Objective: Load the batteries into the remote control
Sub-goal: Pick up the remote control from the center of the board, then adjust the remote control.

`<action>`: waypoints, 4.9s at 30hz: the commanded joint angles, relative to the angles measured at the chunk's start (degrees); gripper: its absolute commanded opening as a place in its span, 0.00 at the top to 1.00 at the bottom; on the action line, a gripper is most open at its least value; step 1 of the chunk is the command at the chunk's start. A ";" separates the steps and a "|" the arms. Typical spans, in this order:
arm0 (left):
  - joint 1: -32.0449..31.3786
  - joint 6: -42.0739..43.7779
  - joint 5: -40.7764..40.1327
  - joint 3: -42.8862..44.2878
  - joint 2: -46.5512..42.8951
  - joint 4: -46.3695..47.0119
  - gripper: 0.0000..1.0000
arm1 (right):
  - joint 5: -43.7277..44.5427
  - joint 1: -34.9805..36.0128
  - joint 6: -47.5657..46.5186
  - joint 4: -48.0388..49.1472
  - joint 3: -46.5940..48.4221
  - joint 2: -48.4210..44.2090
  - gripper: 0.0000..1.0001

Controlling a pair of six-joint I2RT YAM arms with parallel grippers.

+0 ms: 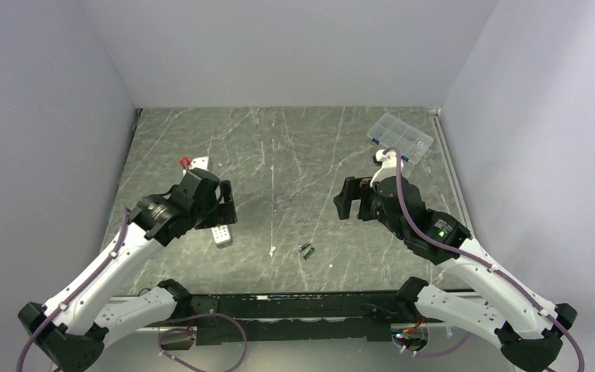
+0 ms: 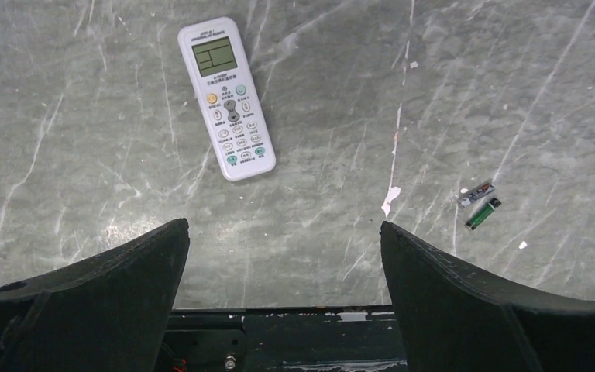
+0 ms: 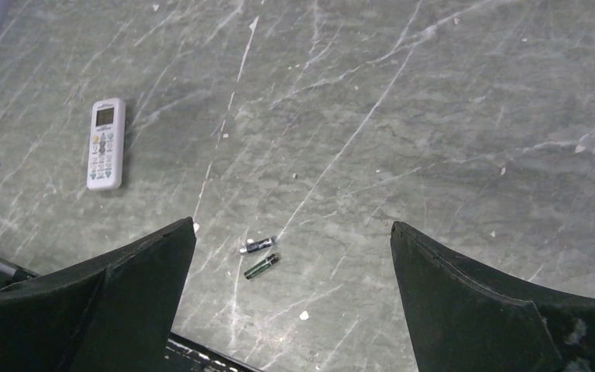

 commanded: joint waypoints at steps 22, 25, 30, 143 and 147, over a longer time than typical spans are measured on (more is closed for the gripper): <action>21.33 0.71 12.39 -6.28 15.89 11.31 0.00 | -5.97 0.02 0.00 4.21 -1.99 4.25 0.00; 22.64 0.67 13.82 -5.80 18.61 11.79 0.03 | -6.72 0.00 0.09 5.09 -2.67 3.68 0.00; 22.70 0.93 16.18 -4.69 24.04 12.99 0.04 | -7.90 0.03 -0.08 5.84 -3.59 3.10 0.00; 12.88 -38.95 45.44 -24.44 0.59 48.86 1.00 | -12.97 15.05 6.59 17.44 8.13 23.03 0.15; 11.63 -40.73 44.45 -25.07 -0.78 50.02 1.00 | -12.48 15.77 6.76 17.48 8.95 24.56 0.19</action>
